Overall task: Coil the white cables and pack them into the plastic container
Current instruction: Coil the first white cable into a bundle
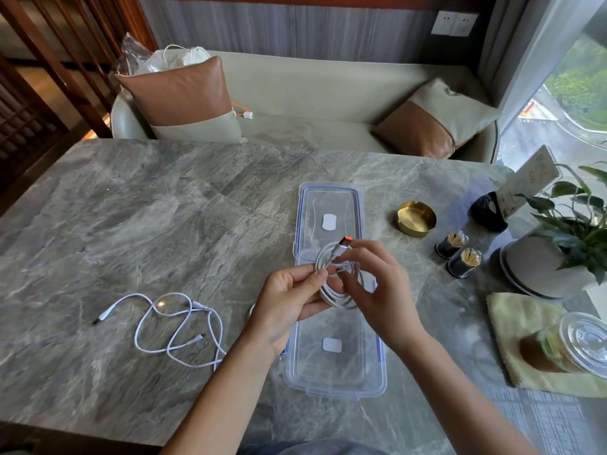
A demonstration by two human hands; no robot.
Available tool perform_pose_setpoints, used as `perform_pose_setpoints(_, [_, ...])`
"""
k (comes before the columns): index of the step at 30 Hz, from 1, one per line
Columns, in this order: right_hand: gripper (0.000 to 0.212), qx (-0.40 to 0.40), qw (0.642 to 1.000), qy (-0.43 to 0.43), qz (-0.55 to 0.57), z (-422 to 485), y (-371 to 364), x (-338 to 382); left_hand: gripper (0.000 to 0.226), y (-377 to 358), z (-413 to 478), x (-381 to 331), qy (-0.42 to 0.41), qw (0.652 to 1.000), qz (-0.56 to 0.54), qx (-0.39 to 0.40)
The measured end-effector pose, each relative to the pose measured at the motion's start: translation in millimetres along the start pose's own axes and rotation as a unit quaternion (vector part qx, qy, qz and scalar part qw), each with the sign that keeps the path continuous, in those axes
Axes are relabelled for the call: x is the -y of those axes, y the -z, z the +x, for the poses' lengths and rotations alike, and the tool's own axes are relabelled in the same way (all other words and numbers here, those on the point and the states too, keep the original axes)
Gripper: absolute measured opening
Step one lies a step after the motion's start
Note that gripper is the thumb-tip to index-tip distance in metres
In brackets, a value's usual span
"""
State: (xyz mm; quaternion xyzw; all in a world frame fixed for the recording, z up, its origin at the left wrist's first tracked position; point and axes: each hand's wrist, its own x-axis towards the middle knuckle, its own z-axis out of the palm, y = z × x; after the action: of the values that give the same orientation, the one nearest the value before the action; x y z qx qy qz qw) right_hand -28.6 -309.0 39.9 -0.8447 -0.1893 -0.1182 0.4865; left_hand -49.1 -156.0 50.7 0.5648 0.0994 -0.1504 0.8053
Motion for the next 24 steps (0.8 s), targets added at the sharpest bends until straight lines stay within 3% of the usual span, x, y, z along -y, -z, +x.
perform_pose_setpoints(3, [0.014,-0.03,0.999,-0.016,0.008,-0.6,0.5,-3.6,0.018,1.1,-0.6,2.1,-0.002,1.0,0.005,-0.004])
perform_pose_setpoints(5, [0.013,-0.043,0.991,-0.067,0.11,1.9,3.4,-3.4,0.02,2.5,-0.3,3.1,-0.002,1.0,0.009,-0.011])
perform_pose_setpoints(8, [0.008,-0.07,0.931,-0.171,0.315,8.1,11.4,-0.1,0.018,4.5,-0.2,4.4,0.004,1.0,0.009,-0.018])
perform_pose_setpoints(10, [0.011,-0.102,0.888,-0.225,0.387,12.6,18.9,-1.6,0.015,6.8,-0.8,6.2,0.012,1.0,-0.001,-0.02])
perform_pose_setpoints(21, [0.014,-0.155,0.851,-0.282,0.415,26.1,28.3,-5.2,0.026,14.0,-1.9,8.6,0.027,1.0,0.001,0.015])
perform_pose_setpoints(24, [0.015,-0.169,0.838,-0.286,0.433,29.9,27.5,-7.0,0.02,18.8,-1.4,9.5,0.035,0.999,0.008,0.018])
